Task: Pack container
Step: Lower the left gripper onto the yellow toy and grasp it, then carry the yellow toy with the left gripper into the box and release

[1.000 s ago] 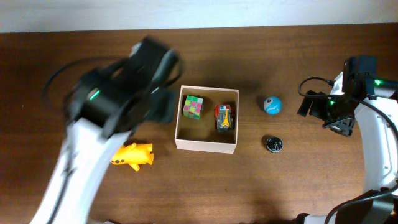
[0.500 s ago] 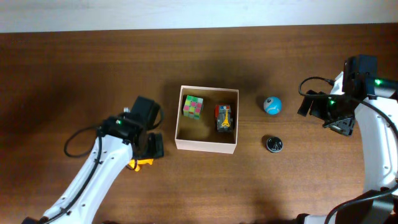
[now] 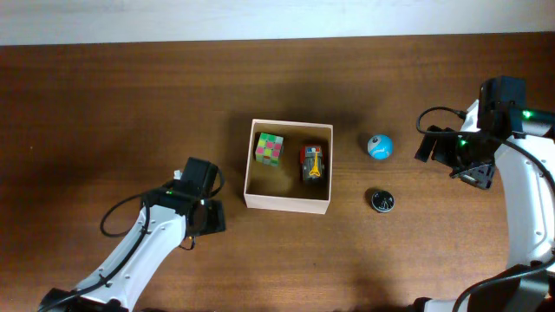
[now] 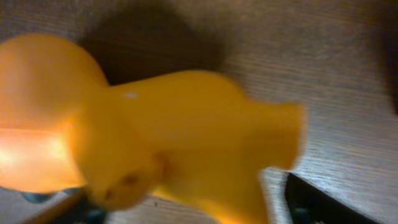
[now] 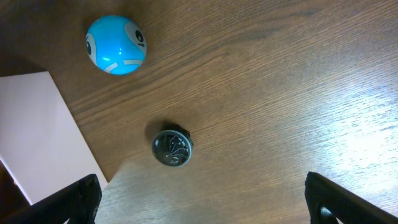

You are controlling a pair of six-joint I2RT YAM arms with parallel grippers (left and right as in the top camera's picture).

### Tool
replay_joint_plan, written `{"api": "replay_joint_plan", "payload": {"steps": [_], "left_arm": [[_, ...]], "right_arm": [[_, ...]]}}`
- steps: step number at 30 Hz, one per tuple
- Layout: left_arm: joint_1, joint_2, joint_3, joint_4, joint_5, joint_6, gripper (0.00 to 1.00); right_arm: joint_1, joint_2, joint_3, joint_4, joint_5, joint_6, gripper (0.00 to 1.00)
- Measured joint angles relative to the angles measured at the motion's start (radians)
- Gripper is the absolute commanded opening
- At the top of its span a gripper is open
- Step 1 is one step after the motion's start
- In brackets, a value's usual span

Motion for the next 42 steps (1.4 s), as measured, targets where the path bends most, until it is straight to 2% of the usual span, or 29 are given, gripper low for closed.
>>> {"api": "replay_joint_plan", "payload": {"steps": [4,6,7,10,13,19,23,28,31,36,42], "left_arm": [[0.001,0.002,-0.004,0.058,0.000,0.036,0.34],[0.001,0.002,-0.003,0.072,0.001,0.060,0.15],[0.001,0.002,-0.001,0.066,0.000,0.064,0.11],[0.001,0.008,0.042,-0.006,0.001,0.092,0.10],[0.001,0.014,0.159,-0.113,0.002,0.130,0.10],[-0.007,0.016,0.555,-0.272,0.005,0.166,0.10],[-0.049,0.014,0.729,-0.278,0.005,0.170,0.08],[-0.150,0.016,0.769,-0.231,0.013,0.151,0.08],[-0.217,0.053,0.769,-0.229,0.016,0.080,0.08],[-0.311,0.213,0.769,-0.220,0.034,-0.045,0.08],[-0.387,0.379,0.769,-0.200,0.118,-0.100,0.08]], "right_arm": [[0.000,0.000,0.000,0.000,0.000,0.000,0.99],[0.000,0.000,0.000,0.000,0.000,0.000,0.99],[0.000,0.000,0.000,0.000,0.000,0.000,0.99],[0.000,0.000,0.000,-0.006,0.000,0.000,0.99],[0.000,0.000,0.000,-0.007,0.000,0.000,0.99],[0.000,0.000,0.000,-0.008,0.000,0.000,0.99],[0.000,0.000,0.000,-0.008,0.000,0.000,0.99],[0.000,0.000,0.000,-0.008,0.000,-0.001,0.99],[0.000,0.000,0.000,-0.007,0.000,0.000,0.99],[0.000,0.000,0.000,-0.007,0.000,0.000,0.99],[0.000,0.000,0.000,-0.007,0.000,0.000,0.99]]}}
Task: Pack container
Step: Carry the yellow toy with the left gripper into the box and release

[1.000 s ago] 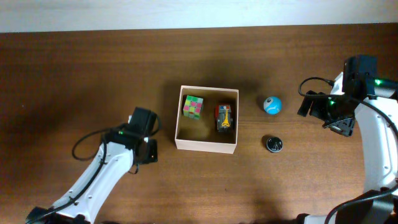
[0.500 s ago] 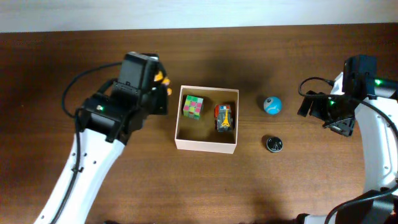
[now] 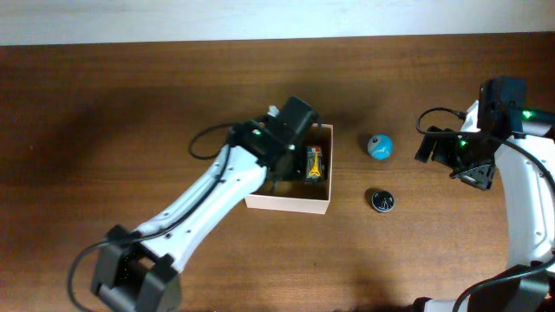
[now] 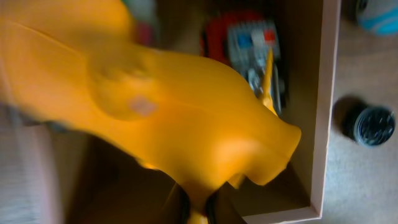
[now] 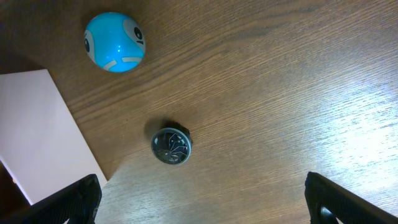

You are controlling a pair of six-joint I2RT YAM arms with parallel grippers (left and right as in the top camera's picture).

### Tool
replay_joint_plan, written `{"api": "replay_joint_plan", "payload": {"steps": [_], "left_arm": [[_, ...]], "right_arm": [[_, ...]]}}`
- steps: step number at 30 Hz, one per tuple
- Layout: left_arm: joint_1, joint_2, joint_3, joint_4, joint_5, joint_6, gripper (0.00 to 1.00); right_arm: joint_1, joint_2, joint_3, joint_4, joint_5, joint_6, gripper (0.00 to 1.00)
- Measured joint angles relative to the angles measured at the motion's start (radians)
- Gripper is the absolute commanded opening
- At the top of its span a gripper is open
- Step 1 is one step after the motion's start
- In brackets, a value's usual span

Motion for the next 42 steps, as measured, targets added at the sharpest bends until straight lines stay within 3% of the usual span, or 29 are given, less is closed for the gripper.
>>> {"api": "replay_joint_plan", "payload": {"steps": [9,11,14,17,25,33,38,42], "left_arm": [[-0.029,0.043,0.000,-0.017,0.071,-0.054,0.12],[-0.029,0.043,0.000,-0.038,0.081,-0.058,0.19],[-0.029,0.043,0.000,-0.063,0.089,-0.069,0.39],[-0.029,0.043,0.000,-0.076,0.098,-0.073,0.45],[-0.029,0.038,0.094,-0.127,0.045,-0.059,0.45],[-0.029,-0.033,0.176,-0.065,-0.089,0.037,0.40],[-0.029,0.056,0.176,0.040,-0.112,0.161,0.38],[-0.029,0.161,0.175,0.024,-0.112,0.216,0.33]], "right_arm": [[0.000,0.000,0.000,0.000,0.000,0.000,0.99],[0.000,0.000,0.000,0.000,0.000,0.000,0.99],[0.000,0.000,0.000,-0.001,0.000,0.000,0.99],[0.000,0.000,0.000,-0.003,0.000,0.000,0.99],[0.000,0.000,0.000,-0.007,0.000,0.000,0.99],[0.000,0.000,0.000,-0.008,0.000,0.000,0.98],[0.000,0.000,0.000,-0.010,0.000,0.000,0.99],[0.000,0.000,0.000,-0.016,0.000,0.000,0.99]]}}
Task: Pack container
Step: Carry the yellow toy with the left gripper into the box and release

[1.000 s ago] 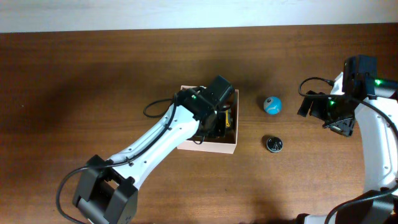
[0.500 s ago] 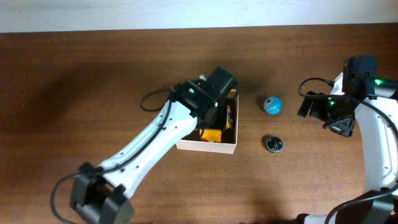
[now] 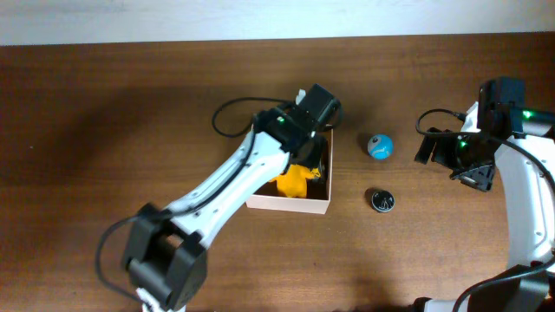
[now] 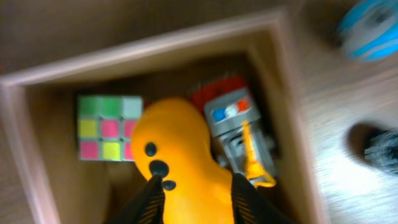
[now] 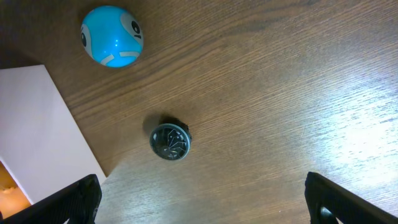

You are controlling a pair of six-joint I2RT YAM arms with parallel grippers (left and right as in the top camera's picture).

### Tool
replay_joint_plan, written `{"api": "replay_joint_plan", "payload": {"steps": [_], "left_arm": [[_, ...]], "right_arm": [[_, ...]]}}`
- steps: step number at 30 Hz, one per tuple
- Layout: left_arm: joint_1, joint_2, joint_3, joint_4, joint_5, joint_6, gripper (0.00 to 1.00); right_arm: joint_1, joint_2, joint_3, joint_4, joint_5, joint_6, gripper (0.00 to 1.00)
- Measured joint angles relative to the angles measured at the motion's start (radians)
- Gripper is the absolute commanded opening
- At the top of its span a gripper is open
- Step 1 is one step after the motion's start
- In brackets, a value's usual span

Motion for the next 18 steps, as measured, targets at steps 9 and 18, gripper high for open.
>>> {"api": "replay_joint_plan", "payload": {"steps": [9,18], "left_arm": [[0.002,0.115,-0.006,-0.008,-0.003,0.018,0.39],[0.002,0.119,0.024,-0.064,0.000,0.024,0.47]], "right_arm": [[0.000,0.000,0.000,-0.003,0.000,0.000,0.99],[0.000,0.000,0.000,-0.003,0.000,0.000,0.99]]}}
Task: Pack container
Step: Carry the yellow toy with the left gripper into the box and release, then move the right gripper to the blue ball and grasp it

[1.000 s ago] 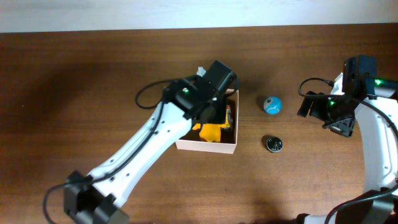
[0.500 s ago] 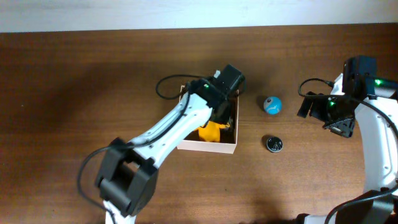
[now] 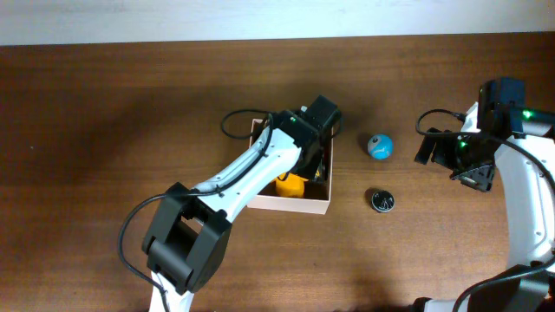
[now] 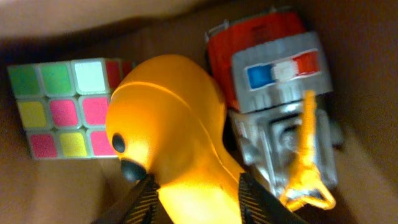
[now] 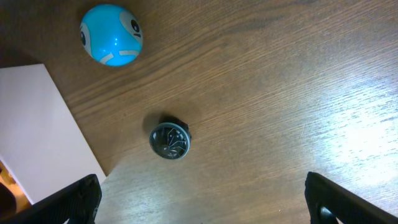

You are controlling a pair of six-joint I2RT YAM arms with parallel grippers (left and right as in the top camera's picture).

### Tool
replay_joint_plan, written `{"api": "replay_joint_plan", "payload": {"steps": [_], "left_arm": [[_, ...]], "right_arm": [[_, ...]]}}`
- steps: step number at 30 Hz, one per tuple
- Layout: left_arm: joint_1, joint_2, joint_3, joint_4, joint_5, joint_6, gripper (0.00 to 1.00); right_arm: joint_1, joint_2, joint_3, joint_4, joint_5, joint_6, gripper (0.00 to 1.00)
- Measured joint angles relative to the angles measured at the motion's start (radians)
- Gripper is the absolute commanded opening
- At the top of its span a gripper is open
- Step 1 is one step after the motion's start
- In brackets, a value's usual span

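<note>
My left gripper (image 4: 199, 199) is down inside the cardboard box (image 3: 286, 201), shut on a yellow rubber duck (image 4: 168, 124). The duck sits between a colour cube (image 4: 62, 106) and a red and grey toy car (image 4: 280, 106). From overhead only a bit of the duck (image 3: 289, 185) shows under the left arm. A blue ball (image 3: 379, 146) and a small dark round toy (image 3: 381, 201) lie on the table right of the box. My right gripper (image 5: 202, 199) hangs open above the dark round toy (image 5: 170, 140), holding nothing.
The brown wooden table (image 3: 104, 130) carries the box at its middle. The box's pale outer wall (image 5: 37, 137) fills the left of the right wrist view. A white strip (image 3: 260, 17) runs along the table's far edge.
My left gripper has sunk lower into the box with the duck; cube and car now fill its view. The right arm, ball and dark toy have not moved.
At first my left gripper held the duck low over the table, left of the box. Then it carried the duck over the box's left half. After that the duck was in the box beside cube and car, and now lower still. The right arm stayed put.
</note>
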Motion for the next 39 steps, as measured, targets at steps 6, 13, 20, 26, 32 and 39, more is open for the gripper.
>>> {"api": "replay_joint_plan", "payload": {"steps": [6,13,20,26,32,39], "left_arm": [[-0.006,-0.049,0.179,0.030,0.010,0.015,0.49],[-0.029,-0.090,0.239,0.181,0.100,0.081,0.56],[-0.030,0.011,0.236,0.217,0.137,0.125,0.61],[-0.022,0.017,0.243,0.132,0.099,0.130,0.62],[0.091,0.003,0.299,-0.053,0.061,0.123,0.67],[0.341,-0.100,0.330,-0.206,0.026,0.118,0.82]], "right_arm": [[0.000,0.000,0.000,0.000,0.000,0.000,0.99],[0.000,0.000,0.000,0.000,0.000,0.001,0.99],[0.000,0.000,0.000,0.058,0.000,-0.007,0.99],[0.011,0.000,0.000,0.111,-0.005,-0.064,0.99],[0.127,0.028,0.000,0.212,-0.005,-0.142,1.00],[0.238,0.226,0.001,0.324,-0.004,-0.156,0.92]]}}
